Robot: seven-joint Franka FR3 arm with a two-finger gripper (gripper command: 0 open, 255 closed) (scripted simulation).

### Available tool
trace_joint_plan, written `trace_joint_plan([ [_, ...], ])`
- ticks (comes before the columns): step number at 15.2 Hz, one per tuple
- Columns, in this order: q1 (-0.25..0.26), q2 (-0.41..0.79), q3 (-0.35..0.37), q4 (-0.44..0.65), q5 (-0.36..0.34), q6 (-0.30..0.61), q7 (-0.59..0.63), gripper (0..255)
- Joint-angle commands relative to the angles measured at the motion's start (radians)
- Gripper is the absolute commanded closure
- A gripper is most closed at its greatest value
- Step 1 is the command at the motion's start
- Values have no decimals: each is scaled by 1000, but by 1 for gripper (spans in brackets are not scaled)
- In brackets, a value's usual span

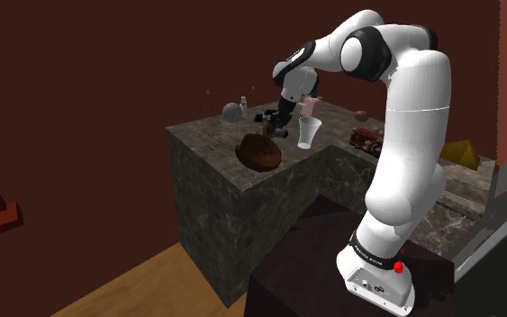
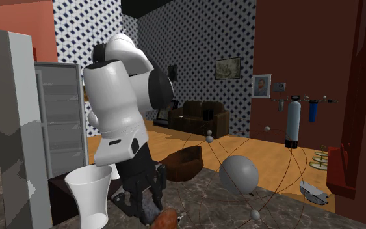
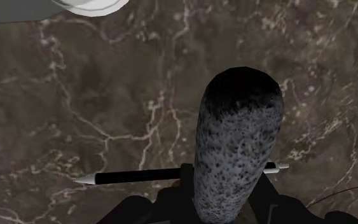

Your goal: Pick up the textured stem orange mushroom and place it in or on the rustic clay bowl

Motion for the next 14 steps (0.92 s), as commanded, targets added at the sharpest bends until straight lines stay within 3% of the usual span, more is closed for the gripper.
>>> trace_joint_plan([
  [1,2,-18,-5,3,-11,-18,10,255],
  [14,10,-90,-23,82,-69,-156,74,255],
])
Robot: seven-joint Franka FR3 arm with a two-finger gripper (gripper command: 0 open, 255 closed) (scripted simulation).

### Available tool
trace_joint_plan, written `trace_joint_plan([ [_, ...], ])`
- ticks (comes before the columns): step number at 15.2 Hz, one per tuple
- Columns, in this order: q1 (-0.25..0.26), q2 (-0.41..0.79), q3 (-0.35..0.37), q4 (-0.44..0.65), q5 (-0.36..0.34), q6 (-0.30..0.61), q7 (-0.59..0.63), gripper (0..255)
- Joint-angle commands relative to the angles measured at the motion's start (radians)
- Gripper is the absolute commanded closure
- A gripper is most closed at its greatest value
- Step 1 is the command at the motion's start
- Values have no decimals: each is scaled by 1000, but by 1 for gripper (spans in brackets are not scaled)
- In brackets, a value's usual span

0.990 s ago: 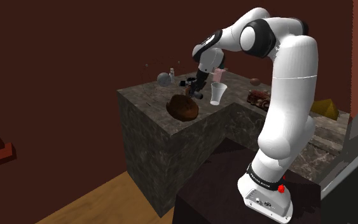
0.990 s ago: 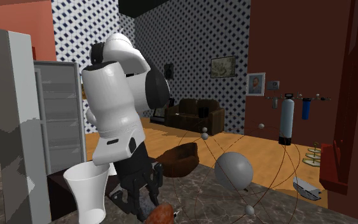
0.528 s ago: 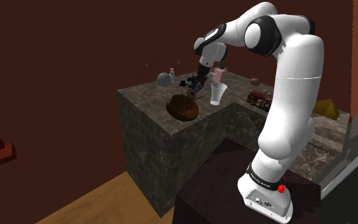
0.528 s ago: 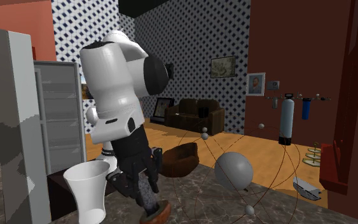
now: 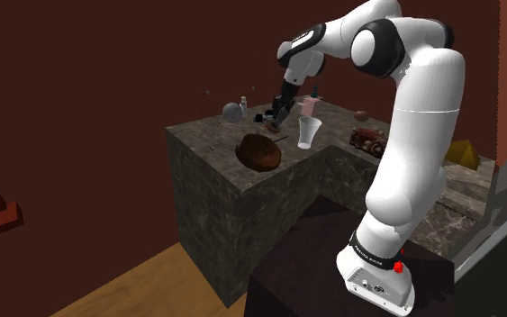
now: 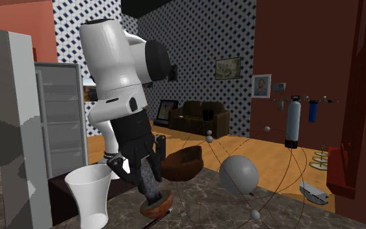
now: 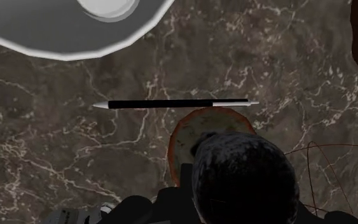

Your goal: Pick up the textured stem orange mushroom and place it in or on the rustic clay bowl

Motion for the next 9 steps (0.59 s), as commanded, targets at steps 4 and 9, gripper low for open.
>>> trace_joint_plan([
  [4,1,-24,-5,36,-19,-56,22,255],
  [9,1,-40,-9,83,-33,-114,43,255],
])
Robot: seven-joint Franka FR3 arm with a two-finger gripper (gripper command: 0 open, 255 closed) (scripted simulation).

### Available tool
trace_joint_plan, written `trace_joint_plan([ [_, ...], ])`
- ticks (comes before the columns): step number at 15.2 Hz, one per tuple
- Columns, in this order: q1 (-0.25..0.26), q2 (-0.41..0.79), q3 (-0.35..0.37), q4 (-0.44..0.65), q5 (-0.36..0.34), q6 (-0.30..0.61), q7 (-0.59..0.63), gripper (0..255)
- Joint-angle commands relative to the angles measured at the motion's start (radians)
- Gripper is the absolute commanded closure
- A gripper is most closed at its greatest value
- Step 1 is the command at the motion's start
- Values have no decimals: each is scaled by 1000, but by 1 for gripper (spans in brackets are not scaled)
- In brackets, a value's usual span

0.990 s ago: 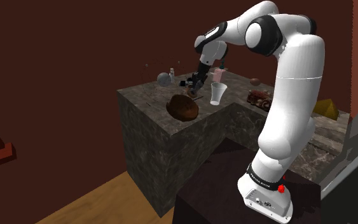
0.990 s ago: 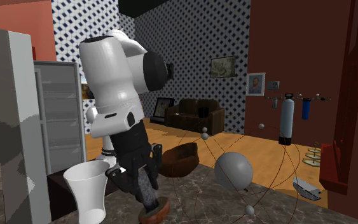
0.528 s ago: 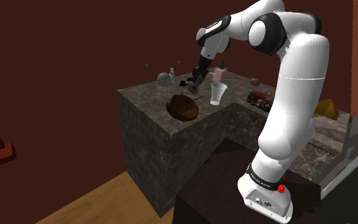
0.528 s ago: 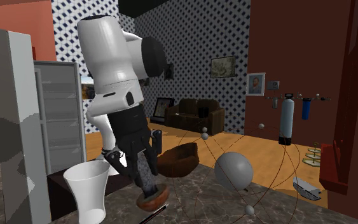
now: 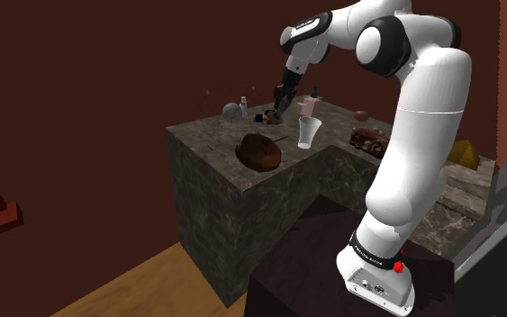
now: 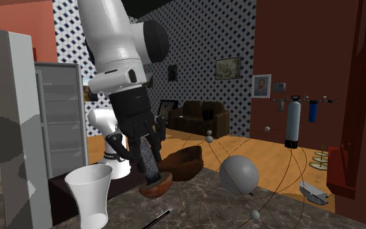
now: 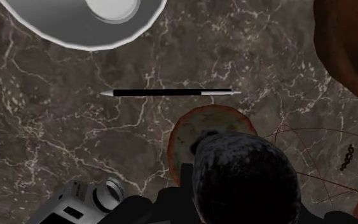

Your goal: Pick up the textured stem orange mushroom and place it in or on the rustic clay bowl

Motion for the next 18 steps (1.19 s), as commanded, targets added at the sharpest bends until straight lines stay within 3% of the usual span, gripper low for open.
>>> trace_joint_plan([
  [1,0,-8,-2,16,-6,-23,7,255],
  [8,-3,-19,-5,88,-18,-101,30,255],
  [18,121,-341,87,-291,-132,32,246,255],
])
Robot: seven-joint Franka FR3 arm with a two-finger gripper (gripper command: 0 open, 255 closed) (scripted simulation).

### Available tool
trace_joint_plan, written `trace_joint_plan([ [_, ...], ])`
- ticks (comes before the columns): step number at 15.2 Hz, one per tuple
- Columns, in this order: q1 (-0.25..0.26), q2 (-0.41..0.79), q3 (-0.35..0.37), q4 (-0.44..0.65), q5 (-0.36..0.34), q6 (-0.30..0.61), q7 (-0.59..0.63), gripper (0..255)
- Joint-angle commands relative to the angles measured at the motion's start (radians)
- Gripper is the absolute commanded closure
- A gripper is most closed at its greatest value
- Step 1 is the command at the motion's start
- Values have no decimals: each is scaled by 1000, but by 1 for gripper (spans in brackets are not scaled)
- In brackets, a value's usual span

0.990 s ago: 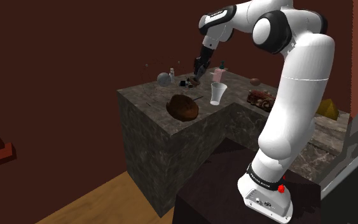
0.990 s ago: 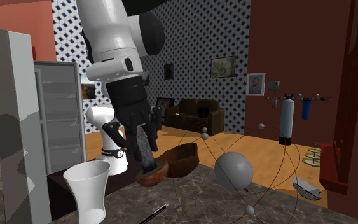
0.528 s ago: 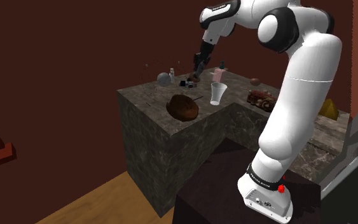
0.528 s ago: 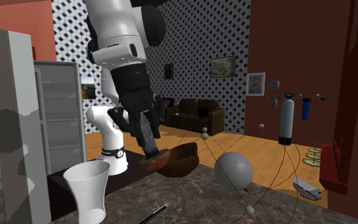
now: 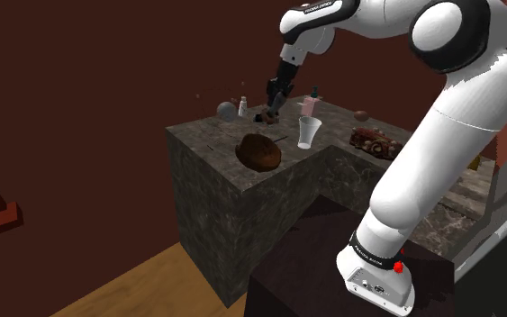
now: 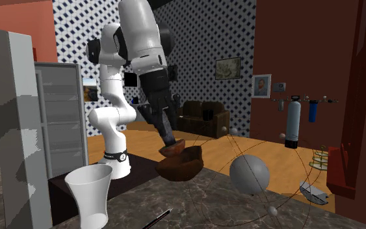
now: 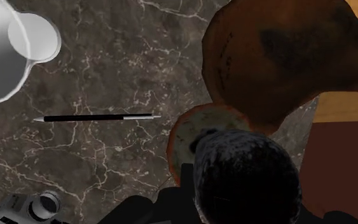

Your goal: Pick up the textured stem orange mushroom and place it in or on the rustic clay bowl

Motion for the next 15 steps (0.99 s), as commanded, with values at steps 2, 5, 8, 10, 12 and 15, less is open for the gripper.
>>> trace_joint_plan([
  [2,25,-82,39,-91,-23,28,70,255],
  [5,46,-157,84,-169,-38,49,142,255],
  [8,67,-224,132,-237,-44,64,214,255],
  [10,78,-257,159,-269,-45,71,252,255],
  [12,78,-252,159,-292,-42,97,245,255],
  [15,80,-244,157,-324,-36,137,236,255],
])
